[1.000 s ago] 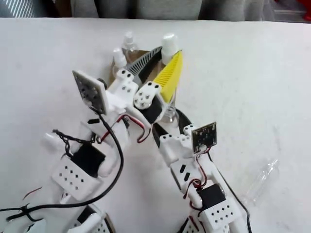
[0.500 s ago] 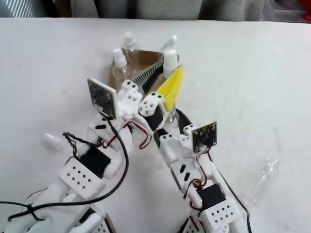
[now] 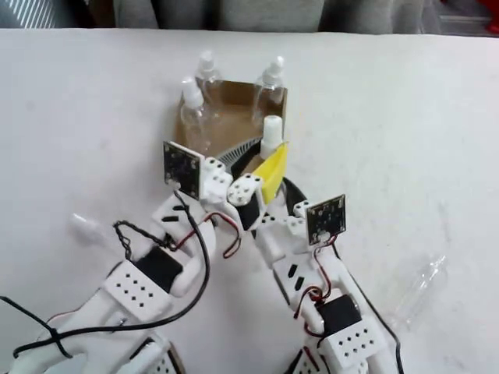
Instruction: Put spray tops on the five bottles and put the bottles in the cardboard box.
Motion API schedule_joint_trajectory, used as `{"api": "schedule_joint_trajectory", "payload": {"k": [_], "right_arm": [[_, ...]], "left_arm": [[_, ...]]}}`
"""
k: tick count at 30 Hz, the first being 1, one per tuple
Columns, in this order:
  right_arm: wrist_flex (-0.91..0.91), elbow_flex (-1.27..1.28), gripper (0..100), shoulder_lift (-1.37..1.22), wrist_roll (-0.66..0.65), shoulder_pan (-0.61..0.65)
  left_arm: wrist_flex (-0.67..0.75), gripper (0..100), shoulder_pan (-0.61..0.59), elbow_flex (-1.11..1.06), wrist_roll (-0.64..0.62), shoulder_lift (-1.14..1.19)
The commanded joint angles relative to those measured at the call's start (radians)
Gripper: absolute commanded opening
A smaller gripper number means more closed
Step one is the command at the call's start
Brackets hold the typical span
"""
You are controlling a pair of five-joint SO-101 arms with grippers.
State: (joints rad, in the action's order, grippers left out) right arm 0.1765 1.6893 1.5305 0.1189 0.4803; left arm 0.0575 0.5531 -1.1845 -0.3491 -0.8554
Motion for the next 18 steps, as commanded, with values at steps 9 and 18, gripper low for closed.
{"api": "schedule_joint_trajectory", "payload": {"k": [9, 18], "right_arm": [[0.002, 0.006, 1.6, 0.018, 0.002, -0.042], [0.002, 0.006, 1.6, 0.015, 0.0, -0.042]], "left_arm": [[0.008, 2, -0.022, -0.038, -0.011, -0.039], [0.003, 2, -0.018, -0.055, 0.112, -0.039]]}}
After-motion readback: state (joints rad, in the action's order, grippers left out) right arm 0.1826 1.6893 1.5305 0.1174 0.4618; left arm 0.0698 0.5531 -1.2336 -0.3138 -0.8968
